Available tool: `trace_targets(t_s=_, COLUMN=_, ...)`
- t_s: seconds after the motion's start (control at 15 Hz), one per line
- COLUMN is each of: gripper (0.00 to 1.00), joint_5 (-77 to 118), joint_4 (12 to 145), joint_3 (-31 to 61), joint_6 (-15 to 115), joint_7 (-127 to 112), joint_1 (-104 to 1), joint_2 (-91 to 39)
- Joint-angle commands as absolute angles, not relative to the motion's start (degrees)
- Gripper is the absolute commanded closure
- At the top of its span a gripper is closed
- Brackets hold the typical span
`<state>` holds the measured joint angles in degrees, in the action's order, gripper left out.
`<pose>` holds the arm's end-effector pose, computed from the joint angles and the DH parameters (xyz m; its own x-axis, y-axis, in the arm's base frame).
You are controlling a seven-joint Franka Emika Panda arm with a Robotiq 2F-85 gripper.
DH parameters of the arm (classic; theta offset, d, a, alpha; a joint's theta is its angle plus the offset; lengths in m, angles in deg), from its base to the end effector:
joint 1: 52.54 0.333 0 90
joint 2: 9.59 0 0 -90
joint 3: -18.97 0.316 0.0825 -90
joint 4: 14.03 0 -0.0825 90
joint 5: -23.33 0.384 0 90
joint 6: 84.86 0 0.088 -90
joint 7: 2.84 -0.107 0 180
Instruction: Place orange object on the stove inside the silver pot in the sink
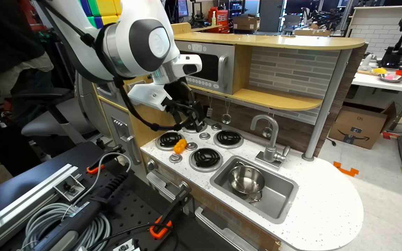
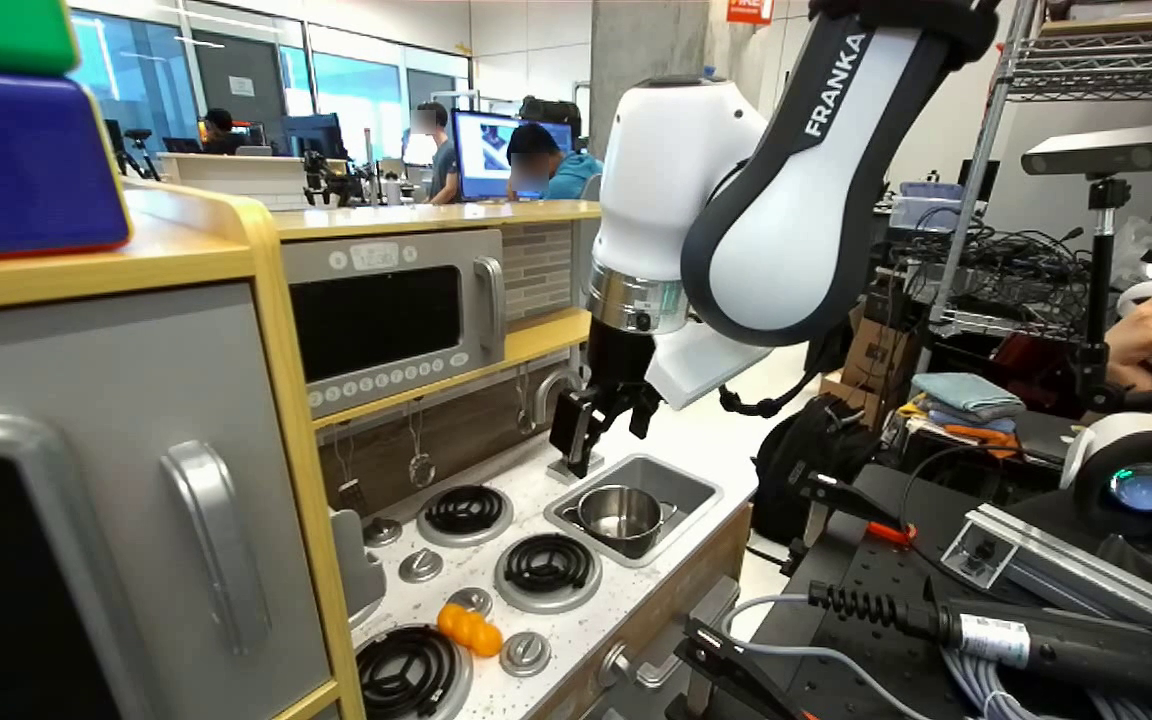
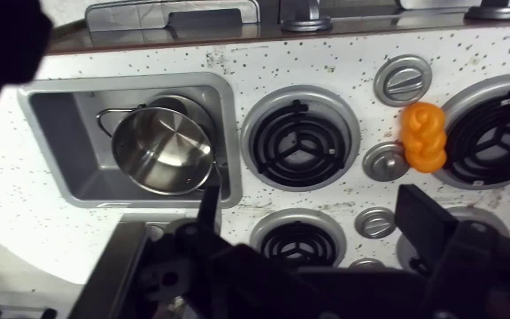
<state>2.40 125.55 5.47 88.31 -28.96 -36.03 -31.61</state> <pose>0.4970 0.0470 0.1710 0.9737 -0.0058 0.2278 -0.0312 -0.9937 0.1081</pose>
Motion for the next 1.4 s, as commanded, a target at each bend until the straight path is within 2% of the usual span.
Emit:
trace_targets(t_s=0.0, gripper=0.0, joint_5=11.0, joint_4=124.19, joint_3=20.62, joint_6=87.62, joint_7=-13.46, joint_1=-48.66, joint_2=-33.64)
trace_targets(t_s=0.27, gripper=0.0, joint_5=17.98, joint_4=117.72, joint_3=35.82, joint_6=75.44, joint_7=2.71, joint_1=-63.05, joint_2=-37.38)
trace_targets(t_s=0.33, gripper=0.0, joint_5=20.14, joint_4=116.59, joint_3=32.31, joint_6=69.62, joint_7=3.5, joint_1=-59.31, joint_2=-37.05)
trace_targets(t_s=0.4, gripper=0.0, joint_5=19.5, joint_4=120.47, joint_3=30.24, joint_6=76.58, joint_7=0.76, joint_1=-56.89, joint_2=-35.15)
trace_targets(t_s=0.67, gripper=0.0, joint_5=20.77, joint_4=117.69, joint_3=30.08, joint_6=71.35, joint_7=3.5, joint_1=-57.16, joint_2=-36.21)
trace_targets(t_s=1.33, gripper=0.0, joint_5=18.07, joint_4=115.49, joint_3=31.64, joint_6=99.4, joint_7=5.78, joint_1=-57.39, joint_2=-54.22)
